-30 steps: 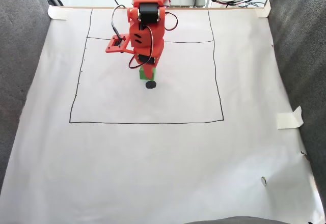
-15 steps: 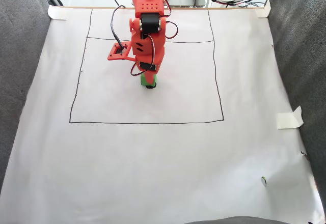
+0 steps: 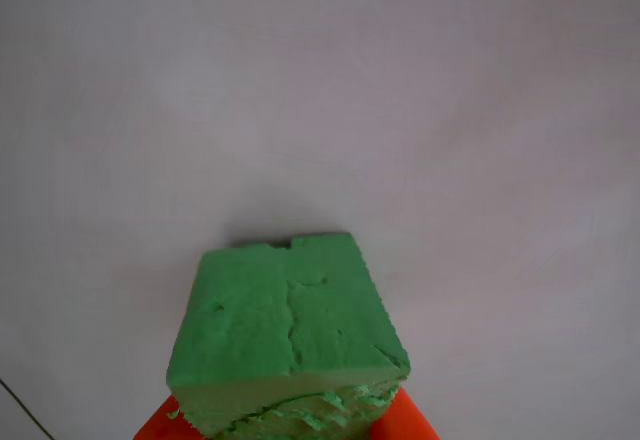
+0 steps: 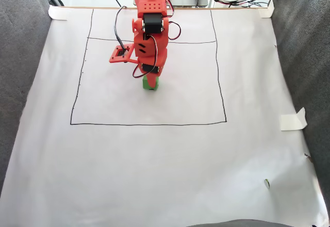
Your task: Grasp the colored block, Place it on the black dot, and then return the arm to the default position.
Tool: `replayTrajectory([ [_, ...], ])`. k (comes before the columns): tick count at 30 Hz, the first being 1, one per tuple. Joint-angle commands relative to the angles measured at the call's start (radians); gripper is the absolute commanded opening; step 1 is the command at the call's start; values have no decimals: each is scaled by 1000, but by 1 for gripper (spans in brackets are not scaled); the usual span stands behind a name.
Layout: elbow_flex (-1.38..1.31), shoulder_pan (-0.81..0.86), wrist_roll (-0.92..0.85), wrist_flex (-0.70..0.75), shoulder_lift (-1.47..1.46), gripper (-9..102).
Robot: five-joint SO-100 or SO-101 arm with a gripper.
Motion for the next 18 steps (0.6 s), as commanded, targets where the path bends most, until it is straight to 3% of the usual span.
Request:
replayTrajectory([
  [1,-41,-14,2,-15,29,0],
  [14,-31,-18,-3,-6,12,0],
  [18,-25,-23,-15,8,25,8],
])
